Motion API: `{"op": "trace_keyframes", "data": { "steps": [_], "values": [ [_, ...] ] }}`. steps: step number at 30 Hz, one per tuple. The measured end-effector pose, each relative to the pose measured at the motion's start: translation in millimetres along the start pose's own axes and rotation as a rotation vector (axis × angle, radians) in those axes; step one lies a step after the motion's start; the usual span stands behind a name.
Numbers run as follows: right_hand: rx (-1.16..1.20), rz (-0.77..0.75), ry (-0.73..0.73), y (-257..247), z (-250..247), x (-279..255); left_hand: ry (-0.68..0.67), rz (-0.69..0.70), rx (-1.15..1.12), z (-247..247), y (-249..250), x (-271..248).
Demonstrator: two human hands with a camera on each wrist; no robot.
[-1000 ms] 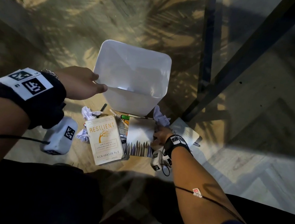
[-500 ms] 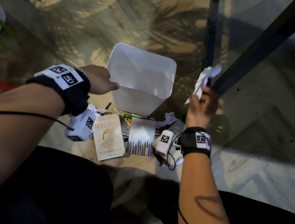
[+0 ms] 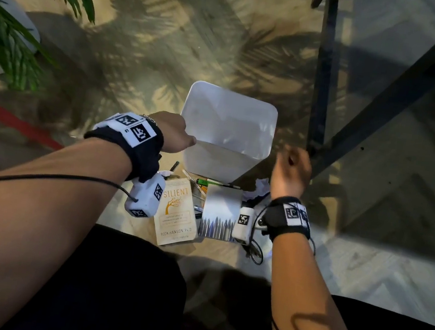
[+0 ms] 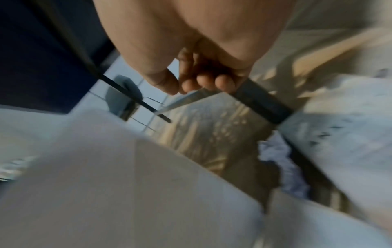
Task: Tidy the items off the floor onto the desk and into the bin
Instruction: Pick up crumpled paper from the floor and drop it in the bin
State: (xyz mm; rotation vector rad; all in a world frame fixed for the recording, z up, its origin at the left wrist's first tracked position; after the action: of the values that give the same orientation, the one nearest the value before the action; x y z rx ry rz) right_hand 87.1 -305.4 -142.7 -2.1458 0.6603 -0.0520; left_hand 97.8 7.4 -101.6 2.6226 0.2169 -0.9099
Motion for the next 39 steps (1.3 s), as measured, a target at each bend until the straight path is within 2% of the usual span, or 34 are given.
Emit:
{"op": "trace_keyframes", "data": {
  "steps": [1, 3, 7, 10, 13, 15, 19, 21, 22, 24, 25, 27, 30, 32, 34, 36, 38, 39],
  "values": [
    [0.002, 0.065, 0.026, 23.1, -1.3, 3.9, 0.003, 0.000, 0.000, 0.3, -0.3, 0.8],
    [-0.070, 0.200, -0.022, 72.8, 9.4, 13.7, 0.008, -0.001, -0.006, 0.9, -0.4, 1.5],
    [-0.299, 0.338, -0.328, 149.8, 61.1, 25.9, 0.029, -0.010, -0.011, 0.7, -0.5, 2.2],
    [-0.237, 0.406, -0.571, 198.6, 116.5, 32.6, 0.031, -0.012, -0.008, 1.3, 1.4, 2.4],
    [-0.085, 0.465, -0.699, 196.6, 149.0, 22.1, 0.040, -0.020, -0.006, 2.1, 0.1, 5.5],
    [-0.076, 0.474, -0.737, 202.2, 160.6, 20.8, 0.045, -0.027, -0.019, 2.8, -2.4, 8.3],
    [-0.128, 0.483, -0.729, 215.7, 156.2, 24.9, 0.082, -0.017, -0.041, 1.3, -3.2, 11.4],
    [-0.202, 0.470, -0.677, 195.2, 135.7, 20.9, 0.147, 0.002, -0.053, -4.6, -2.4, 12.3],
    [-0.326, 0.429, -0.633, 183.7, 120.7, 21.1, 0.193, 0.019, -0.055, -8.9, -2.2, 13.2],
    [-0.477, 0.346, -0.417, 161.8, 83.7, 23.7, 0.291, 0.055, -0.072, -17.8, -1.3, 14.9],
    [-0.449, 0.290, -0.293, 149.4, 67.0, 22.6, 0.326, 0.062, -0.085, -20.3, -1.0, 15.1],
    [-0.213, 0.197, -0.054, 125.0, 36.6, 16.5, 0.355, 0.062, -0.086, -20.6, -0.1, 16.0],
    [0.214, 0.057, 0.180, 62.1, -7.5, 3.2, 0.347, 0.044, -0.071, -17.3, 0.0, 18.2],
    [0.384, -0.165, 0.301, -3.8, -43.4, -5.3, 0.321, 0.025, -0.062, -15.6, -1.5, 20.5],
    [0.485, -0.372, 0.340, -70.6, -72.6, -14.9, 0.286, 0.011, -0.033, -13.9, -4.0, 23.2],
    [0.508, -0.465, 0.302, -110.8, -72.6, -18.1, 0.255, 0.004, -0.015, -11.8, -8.0, 24.0],
    [0.433, -0.446, 0.230, -133.5, -55.5, -20.7, 0.245, 0.004, -0.012, -11.5, -9.6, 23.1],
    [0.401, -0.438, 0.149, -142.1, -42.9, -24.4, 0.245, 0.003, -0.014, -11.8, -9.2, 22.5]
  ]
}}
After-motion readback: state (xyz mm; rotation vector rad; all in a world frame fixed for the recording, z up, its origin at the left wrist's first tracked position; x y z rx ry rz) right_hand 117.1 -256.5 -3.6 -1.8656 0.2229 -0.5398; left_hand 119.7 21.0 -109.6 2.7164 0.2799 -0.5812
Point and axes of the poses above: each hand's wrist, its own x-axis towards the middle knuckle, its own z-axis out of the palm, y = z × x, the point moved 9 cm from there along x, towards the middle knuckle, and after that the axes turned 10 degrees about -x, right-handed, at the moved point
